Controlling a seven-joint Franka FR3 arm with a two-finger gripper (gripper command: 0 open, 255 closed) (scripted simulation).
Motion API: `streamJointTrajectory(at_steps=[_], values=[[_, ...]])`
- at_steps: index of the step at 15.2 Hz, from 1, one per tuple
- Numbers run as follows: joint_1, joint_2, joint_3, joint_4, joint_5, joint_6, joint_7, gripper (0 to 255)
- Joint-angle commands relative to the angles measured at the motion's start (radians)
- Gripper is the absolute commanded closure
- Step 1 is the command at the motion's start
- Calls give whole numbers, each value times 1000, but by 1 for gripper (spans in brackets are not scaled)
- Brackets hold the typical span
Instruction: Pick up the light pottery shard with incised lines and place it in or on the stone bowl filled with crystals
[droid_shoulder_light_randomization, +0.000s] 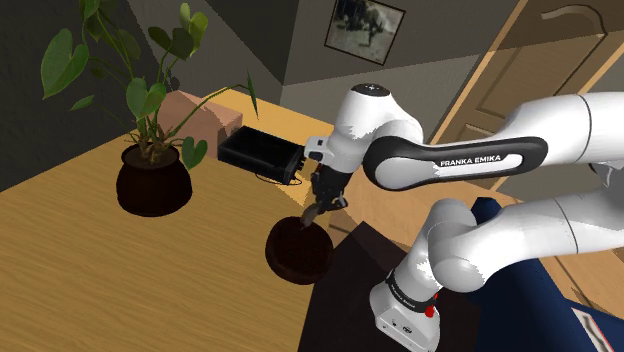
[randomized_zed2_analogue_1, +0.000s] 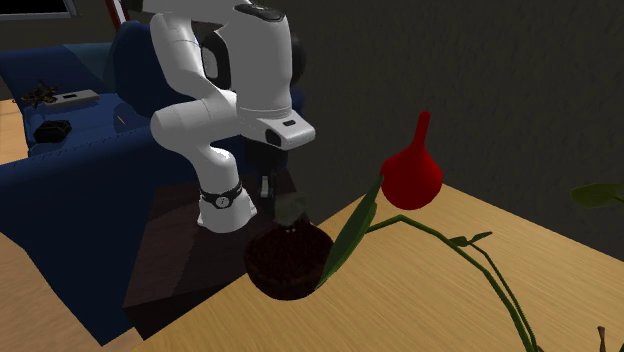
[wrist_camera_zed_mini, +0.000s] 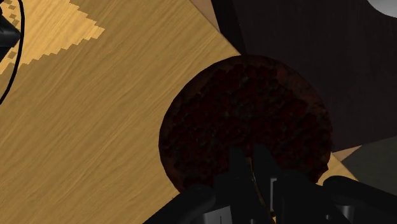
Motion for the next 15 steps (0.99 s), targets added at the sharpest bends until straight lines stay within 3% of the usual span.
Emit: streamJointTrajectory(at_steps=[1, 7, 15], values=[[-2, 15, 0, -20, -1, 35, 0, 255], [-4, 67, 5, -76, -3, 144, 8, 255], [-4, 67, 5, -76, -3, 144, 8, 255]])
